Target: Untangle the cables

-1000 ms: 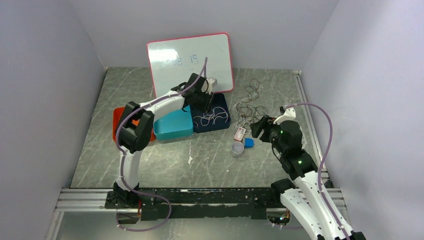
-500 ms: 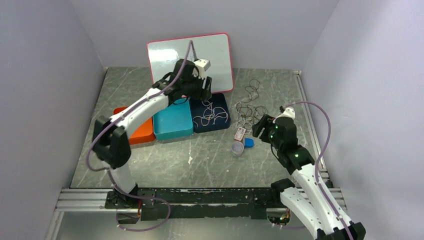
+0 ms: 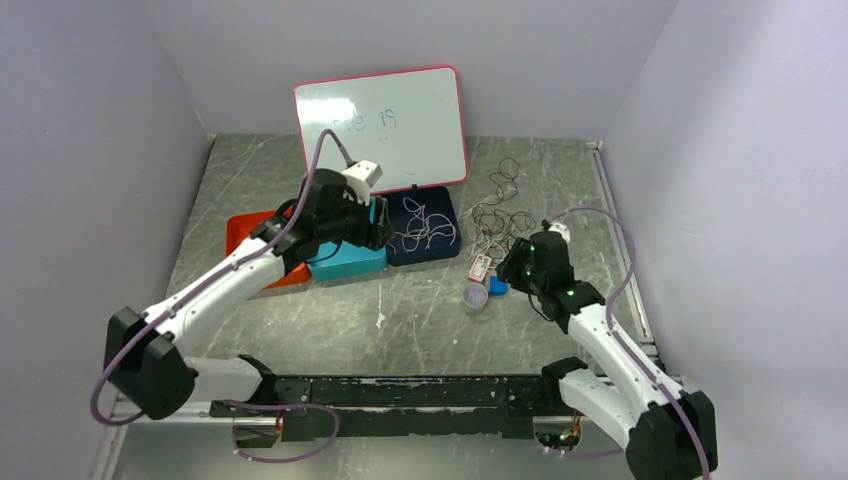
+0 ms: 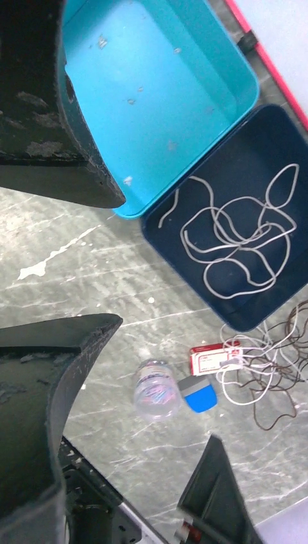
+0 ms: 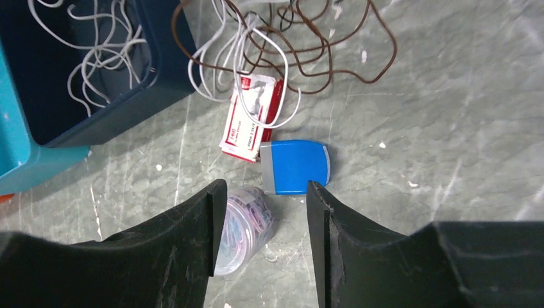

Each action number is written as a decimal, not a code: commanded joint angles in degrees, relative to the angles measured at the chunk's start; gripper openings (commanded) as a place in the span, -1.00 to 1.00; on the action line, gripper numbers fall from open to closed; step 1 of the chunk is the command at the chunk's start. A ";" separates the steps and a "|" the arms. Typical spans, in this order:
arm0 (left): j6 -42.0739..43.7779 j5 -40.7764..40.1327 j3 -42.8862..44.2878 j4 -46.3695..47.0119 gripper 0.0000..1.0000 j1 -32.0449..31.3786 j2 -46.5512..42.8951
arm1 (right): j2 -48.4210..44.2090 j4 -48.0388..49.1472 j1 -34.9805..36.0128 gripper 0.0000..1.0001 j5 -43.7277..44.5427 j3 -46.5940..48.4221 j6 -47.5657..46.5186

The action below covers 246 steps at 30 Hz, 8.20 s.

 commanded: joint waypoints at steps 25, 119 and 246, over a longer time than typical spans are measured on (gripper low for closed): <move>-5.55 0.06 -10.25 1.26 0.31 -1.11 -14.41 | 21.12 36.23 -3.55 -0.28 -1.37 -8.90 10.86; -1.58 14.85 16.90 50.22 0.05 -17.71 27.84 | 0.84 -10.32 -4.51 -1.00 -14.44 36.93 -2.81; -0.57 13.86 -4.78 53.67 -0.17 -18.04 13.78 | 0.15 6.95 -4.40 -1.00 -40.86 46.03 14.10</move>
